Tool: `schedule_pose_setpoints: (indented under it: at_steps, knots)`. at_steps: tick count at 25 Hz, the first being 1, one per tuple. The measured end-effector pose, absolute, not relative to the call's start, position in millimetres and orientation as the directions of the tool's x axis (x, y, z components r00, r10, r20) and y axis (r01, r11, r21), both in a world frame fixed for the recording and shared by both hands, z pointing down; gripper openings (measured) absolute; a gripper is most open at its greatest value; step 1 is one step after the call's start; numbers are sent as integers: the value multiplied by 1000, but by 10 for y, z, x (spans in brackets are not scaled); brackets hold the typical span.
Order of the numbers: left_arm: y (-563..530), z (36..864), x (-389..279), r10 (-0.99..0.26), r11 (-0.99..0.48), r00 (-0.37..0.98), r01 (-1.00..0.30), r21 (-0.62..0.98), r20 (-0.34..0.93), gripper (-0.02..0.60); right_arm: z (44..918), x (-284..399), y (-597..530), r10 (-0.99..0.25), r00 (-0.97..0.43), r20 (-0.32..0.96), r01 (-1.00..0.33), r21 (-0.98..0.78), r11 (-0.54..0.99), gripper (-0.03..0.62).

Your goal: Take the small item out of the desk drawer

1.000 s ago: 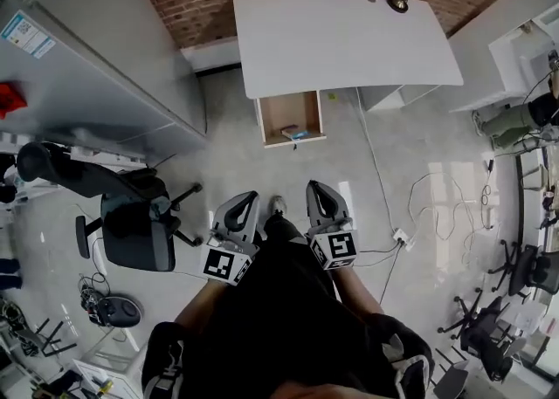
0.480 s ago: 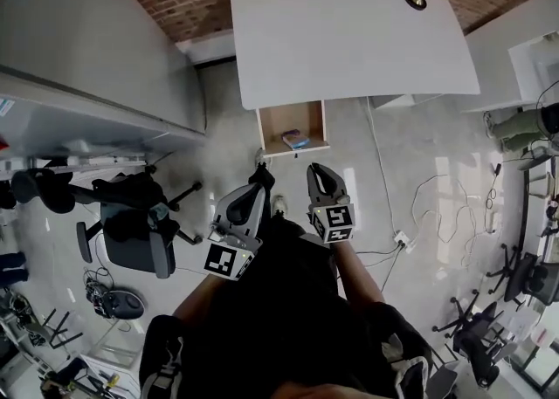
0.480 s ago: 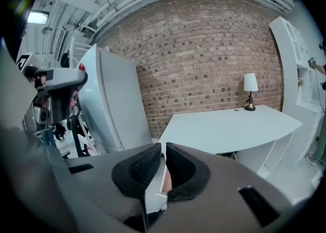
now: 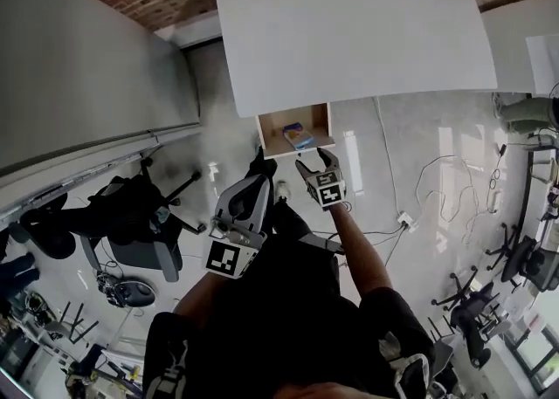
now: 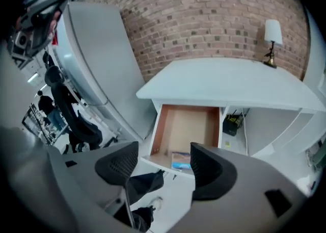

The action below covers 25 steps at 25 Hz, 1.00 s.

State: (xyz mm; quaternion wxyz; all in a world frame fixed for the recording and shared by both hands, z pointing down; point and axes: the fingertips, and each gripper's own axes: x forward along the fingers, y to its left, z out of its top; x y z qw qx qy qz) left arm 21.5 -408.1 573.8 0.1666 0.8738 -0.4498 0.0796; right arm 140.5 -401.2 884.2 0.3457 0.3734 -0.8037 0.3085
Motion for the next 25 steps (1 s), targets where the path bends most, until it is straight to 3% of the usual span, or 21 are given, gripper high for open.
schedule_pose_setpoints:
  at_steps: [4, 13, 25]
  knots:
    - [-4342, 5860, 137, -756, -540, 583, -813, 219, 299, 9, 9585, 1408, -4083, -263, -447, 855, -807, -258, 531, 343]
    - [-4655, 6240, -34, -755, -516, 574, -819, 252, 317, 9, 10745, 1427, -4177, -116, -363, 925, -853, -280, 441, 386]
    - [-4730, 6425, -56, -734, -516, 587, -809, 280, 343, 9, 11177, 1401, -4118, 32, -309, 950, -879, -299, 372, 400]
